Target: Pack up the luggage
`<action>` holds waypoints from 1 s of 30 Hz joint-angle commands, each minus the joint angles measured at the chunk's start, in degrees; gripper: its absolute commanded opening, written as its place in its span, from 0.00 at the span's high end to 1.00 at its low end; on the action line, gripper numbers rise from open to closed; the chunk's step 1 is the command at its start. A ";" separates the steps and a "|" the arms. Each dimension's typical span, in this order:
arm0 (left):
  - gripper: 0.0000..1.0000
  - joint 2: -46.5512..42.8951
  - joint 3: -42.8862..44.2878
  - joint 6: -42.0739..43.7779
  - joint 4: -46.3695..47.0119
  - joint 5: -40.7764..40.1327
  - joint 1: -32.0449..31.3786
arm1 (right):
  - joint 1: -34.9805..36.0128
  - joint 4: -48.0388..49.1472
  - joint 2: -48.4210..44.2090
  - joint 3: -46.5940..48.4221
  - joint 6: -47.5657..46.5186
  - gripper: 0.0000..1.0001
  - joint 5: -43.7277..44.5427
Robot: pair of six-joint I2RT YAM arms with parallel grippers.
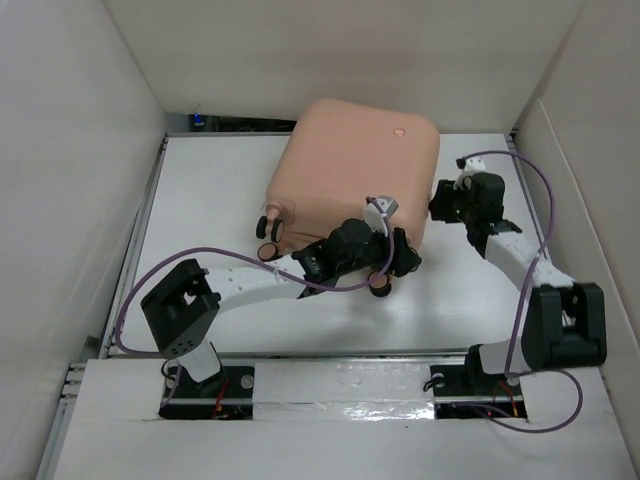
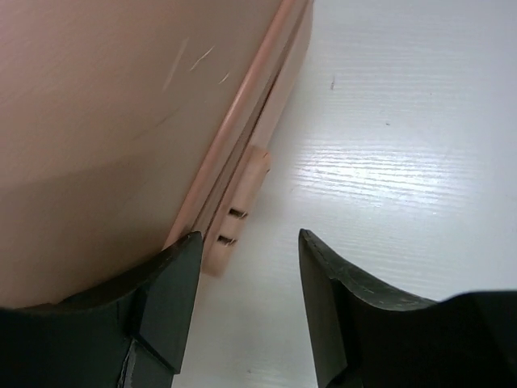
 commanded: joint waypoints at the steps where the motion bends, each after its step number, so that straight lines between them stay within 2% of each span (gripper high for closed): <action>1: 1.00 -1.69 2.69 3.33 12.57 17.93 3.28 | 3.83 6.03 -12.08 -8.58 4.37 0.47 -8.98; 3: 1.00 -0.82 3.03 1.57 13.80 20.64 4.78 | 5.58 9.97 -22.45 -18.83 6.66 0.59 -6.25; 4: 1.00 -0.38 3.21 1.12 14.16 21.18 5.39 | 6.28 11.48 -25.88 -22.38 7.71 0.80 -4.49; 5: 1.00 0.15 3.47 0.77 14.59 21.71 6.10 | 7.34 12.89 -29.48 -25.80 9.63 0.88 -3.95; 7: 1.00 1.46 4.43 -0.46 16.09 22.85 6.63 | 10.84 17.71 -39.59 -35.36 11.66 0.99 -3.60; 8: 1.00 1.90 4.96 -0.99 16.44 23.29 6.63 | 12.17 19.39 -42.32 -38.03 12.89 1.00 -4.03; 9: 1.00 2.87 5.92 -1.43 17.31 24.25 7.24 | 13.40 20.01 -47.14 -40.06 13.43 1.00 -4.39; 11: 1.00 3.58 7.07 -2.48 17.67 24.70 7.25 | 17.25 19.93 -51.21 -43.76 13.17 0.91 -4.66; 12: 1.00 4.10 7.51 -2.92 18.28 24.96 7.25 | 18.41 19.84 -52.88 -44.64 12.82 0.85 -3.43; 13: 1.00 4.19 7.95 -3.27 18.64 25.14 7.25 | 19.38 19.41 -55.68 -45.17 12.56 0.68 0.58; 16: 1.00 4.11 7.95 -4.42 19.43 25.41 7.25 | 20.79 18.09 -55.54 -44.74 9.75 0.56 3.69; 19: 1.00 3.76 7.52 -4.59 19.34 25.14 7.25 | 20.79 20.71 -51.51 -42.46 7.90 0.55 4.40; 24: 1.00 2.00 5.67 -4.86 19.43 24.09 6.72 | 20.09 21.94 -38.96 -37.45 5.70 0.55 8.45; 28: 1.00 1.91 5.58 -4.51 18.99 24.26 6.19 | 19.39 26.42 -33.66 -37.44 5.43 0.55 6.16; 30: 1.00 2.26 5.67 -4.59 19.17 24.97 6.19 | 19.39 28.63 -33.47 -37.88 5.61 0.56 8.08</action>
